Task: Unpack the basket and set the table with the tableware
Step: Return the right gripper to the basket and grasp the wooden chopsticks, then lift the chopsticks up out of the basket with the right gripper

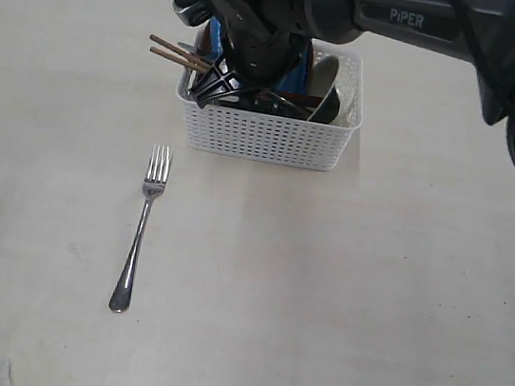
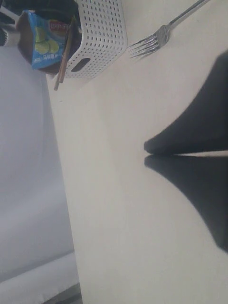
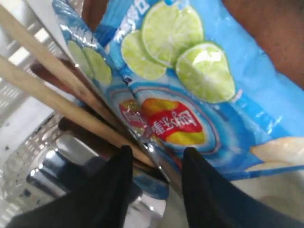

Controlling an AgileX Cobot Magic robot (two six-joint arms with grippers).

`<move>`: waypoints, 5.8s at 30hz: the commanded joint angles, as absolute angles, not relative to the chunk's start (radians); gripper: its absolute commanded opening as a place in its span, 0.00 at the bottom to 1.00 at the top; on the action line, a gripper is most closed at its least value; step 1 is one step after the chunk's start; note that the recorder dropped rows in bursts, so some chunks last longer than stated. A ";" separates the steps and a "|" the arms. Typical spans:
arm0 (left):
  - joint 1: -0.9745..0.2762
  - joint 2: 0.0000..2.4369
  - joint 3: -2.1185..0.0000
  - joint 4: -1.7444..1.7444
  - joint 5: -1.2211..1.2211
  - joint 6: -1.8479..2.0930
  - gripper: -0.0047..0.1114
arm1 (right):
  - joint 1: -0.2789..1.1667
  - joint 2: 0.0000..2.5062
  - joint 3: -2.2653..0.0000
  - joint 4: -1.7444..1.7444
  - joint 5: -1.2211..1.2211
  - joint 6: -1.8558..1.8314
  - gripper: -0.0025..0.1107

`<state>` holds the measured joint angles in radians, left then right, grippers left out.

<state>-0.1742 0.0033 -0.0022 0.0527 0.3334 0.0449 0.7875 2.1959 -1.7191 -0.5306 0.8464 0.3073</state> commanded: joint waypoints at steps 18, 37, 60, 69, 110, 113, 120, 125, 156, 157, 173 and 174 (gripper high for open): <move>-0.172 0.000 0.000 0.051 0.329 0.044 0.04 | 0.779 2.218 -1.720 -0.623 0.865 0.306 0.02; -0.172 0.000 0.000 0.051 0.329 0.044 0.04 | 0.784 2.108 -1.720 -0.426 0.748 0.181 0.25; -0.172 0.000 0.000 0.051 0.329 0.044 0.04 | 0.784 2.183 -1.720 -0.369 0.661 0.069 0.46; -0.172 0.000 0.000 0.051 0.329 0.044 0.04 | 0.784 2.187 -1.720 -0.473 0.657 0.178 0.24; -0.172 0.000 0.000 0.051 0.329 0.044 0.04 | 0.814 2.241 -1.720 -0.582 0.686 0.187 0.18; -0.172 0.000 0.000 0.051 0.329 0.044 0.04 | 0.814 2.241 -1.720 -0.584 0.686 0.180 0.02; -0.172 0.000 0.000 0.051 0.329 0.044 0.04 | 0.818 2.214 -1.720 -0.588 0.688 0.180 0.02; -0.172 0.000 0.000 0.051 0.329 0.044 0.04 | 0.818 2.176 -1.720 -0.588 0.692 0.180 0.02; -0.172 0.000 0.000 0.051 0.329 0.044 0.04 | 0.818 1.904 -1.720 -0.583 0.701 0.186 0.02; -0.172 0.000 0.000 0.051 0.329 0.044 0.04 | 0.818 1.895 -1.720 -0.583 0.711 0.186 0.02; -0.172 0.000 0.000 0.051 0.329 0.044 0.04 | 0.906 1.749 -1.705 -0.588 1.065 0.067 0.02; -0.172 0.000 0.000 0.051 0.329 0.044 0.04 | 0.919 1.746 -1.697 -0.585 1.081 0.067 0.02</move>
<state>-0.1742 0.0033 -0.0022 0.0527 0.3334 0.0449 0.8818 1.7716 -1.7149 -0.5858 1.0251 0.0908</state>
